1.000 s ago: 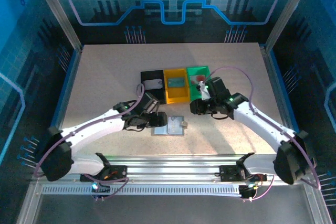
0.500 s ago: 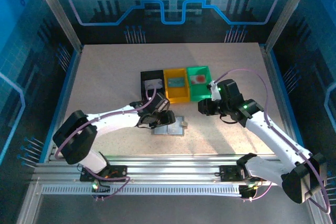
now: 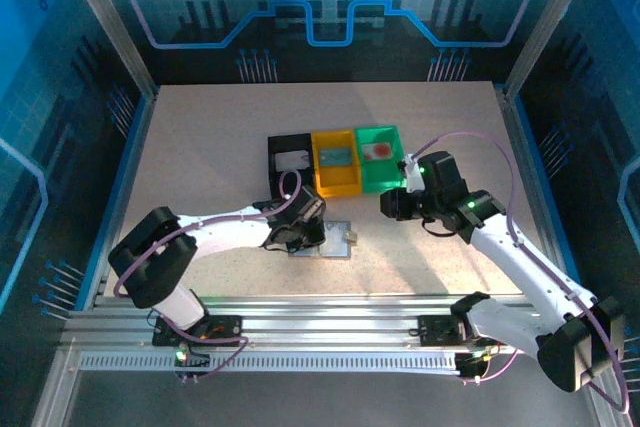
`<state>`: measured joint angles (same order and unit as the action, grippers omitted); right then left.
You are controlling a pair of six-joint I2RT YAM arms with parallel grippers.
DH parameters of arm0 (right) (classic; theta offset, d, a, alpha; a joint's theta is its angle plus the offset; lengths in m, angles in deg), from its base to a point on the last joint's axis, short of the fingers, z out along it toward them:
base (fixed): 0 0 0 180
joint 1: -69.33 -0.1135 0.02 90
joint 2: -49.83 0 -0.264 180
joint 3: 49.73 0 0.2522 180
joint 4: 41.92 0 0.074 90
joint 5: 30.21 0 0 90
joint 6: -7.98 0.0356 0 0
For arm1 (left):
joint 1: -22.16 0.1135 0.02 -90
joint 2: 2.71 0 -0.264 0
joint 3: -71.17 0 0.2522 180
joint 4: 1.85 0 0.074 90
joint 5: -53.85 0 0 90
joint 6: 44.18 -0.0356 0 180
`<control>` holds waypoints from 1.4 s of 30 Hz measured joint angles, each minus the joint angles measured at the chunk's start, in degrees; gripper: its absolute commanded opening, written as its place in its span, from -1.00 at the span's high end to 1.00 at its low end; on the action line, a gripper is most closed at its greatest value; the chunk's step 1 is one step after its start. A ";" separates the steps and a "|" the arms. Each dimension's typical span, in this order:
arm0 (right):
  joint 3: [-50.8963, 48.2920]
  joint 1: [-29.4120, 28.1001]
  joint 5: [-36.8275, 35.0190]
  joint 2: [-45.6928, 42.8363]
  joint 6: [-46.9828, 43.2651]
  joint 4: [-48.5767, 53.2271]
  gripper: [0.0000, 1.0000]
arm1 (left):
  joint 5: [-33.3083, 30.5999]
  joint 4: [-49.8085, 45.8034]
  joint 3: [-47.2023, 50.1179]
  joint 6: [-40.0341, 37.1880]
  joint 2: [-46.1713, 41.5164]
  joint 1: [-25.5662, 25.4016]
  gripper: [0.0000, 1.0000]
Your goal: Take the credit cards out of the card holder
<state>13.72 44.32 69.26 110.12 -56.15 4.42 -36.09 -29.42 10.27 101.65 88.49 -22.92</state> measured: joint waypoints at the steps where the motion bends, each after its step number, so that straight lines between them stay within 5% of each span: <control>1: 0.00 0.00 0.04 0.00 -0.02 0.02 0.40 | -0.04 0.00 0.33 0.00 0.00 0.00 0.78; 14: -2.86 -0.46 3.67 1.79 0.98 -1.81 0.43 | -2.80 -1.11 0.48 -0.48 0.04 -0.09 0.65; 42: -9.64 -11.85 6.97 21.97 14.49 -25.05 0.98 | -2.80 3.15 0.35 -0.52 0.02 -0.09 0.67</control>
<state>4.08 32.47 76.24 132.09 -41.66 -20.63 -38.89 -26.27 10.62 101.12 88.51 -23.01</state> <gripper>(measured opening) 0.043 0.166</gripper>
